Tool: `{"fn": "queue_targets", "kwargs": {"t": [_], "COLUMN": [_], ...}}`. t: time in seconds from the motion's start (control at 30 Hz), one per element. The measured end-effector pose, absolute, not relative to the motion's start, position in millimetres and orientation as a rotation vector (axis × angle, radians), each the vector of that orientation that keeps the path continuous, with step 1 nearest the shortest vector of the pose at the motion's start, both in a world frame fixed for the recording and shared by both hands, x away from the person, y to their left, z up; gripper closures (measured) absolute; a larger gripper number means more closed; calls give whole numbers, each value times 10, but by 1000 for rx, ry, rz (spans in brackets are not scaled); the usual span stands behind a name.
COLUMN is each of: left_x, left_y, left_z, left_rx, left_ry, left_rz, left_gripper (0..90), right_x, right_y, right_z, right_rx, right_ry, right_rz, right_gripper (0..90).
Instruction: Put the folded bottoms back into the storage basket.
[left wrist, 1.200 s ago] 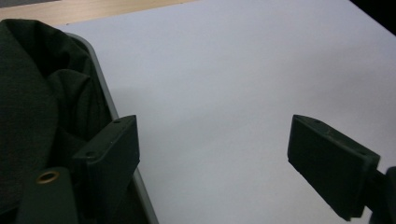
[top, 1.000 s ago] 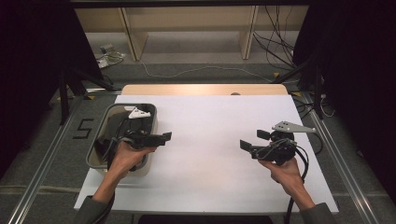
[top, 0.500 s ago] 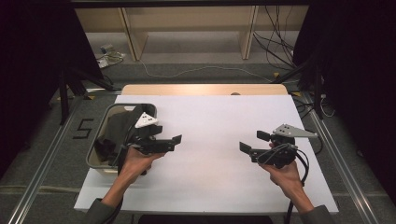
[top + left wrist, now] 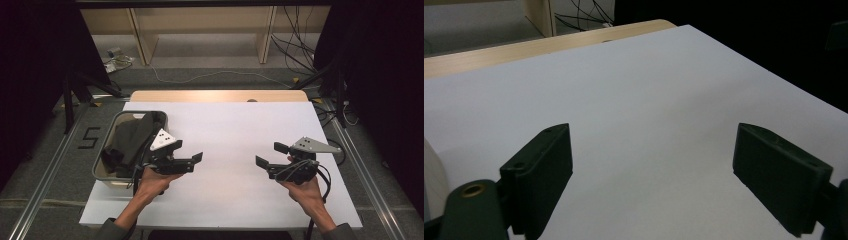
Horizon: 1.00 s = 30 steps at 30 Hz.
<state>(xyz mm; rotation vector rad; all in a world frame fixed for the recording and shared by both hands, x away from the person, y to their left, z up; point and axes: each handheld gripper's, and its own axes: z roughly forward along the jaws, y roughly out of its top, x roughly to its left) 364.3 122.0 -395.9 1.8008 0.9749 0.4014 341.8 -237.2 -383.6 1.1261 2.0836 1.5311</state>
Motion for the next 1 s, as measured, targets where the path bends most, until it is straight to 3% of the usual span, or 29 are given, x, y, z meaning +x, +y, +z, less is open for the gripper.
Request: {"fn": "queue_targets", "kwargs": {"t": [0.6, 0.77, 1.0], "left_x": [3447, 3396, 3325], "left_y": [1187, 1206, 1238], "left_z": [-4056, -4074, -4103], "left_rx": [1782, 1769, 1772], "left_ry": [889, 846, 818], "left_rz": [387, 359, 380], "left_gripper": [150, 66, 53], "right_x": [3314, 3286, 3235], "right_y": [-2395, -2386, -2386], "right_z": [-3891, -3918, -3951], "right_rx": [1106, 1092, 1085], "right_ry": [2078, 2082, 2073], "right_rz": [1545, 1548, 1555], "right_gripper": [145, 142, 142]}}
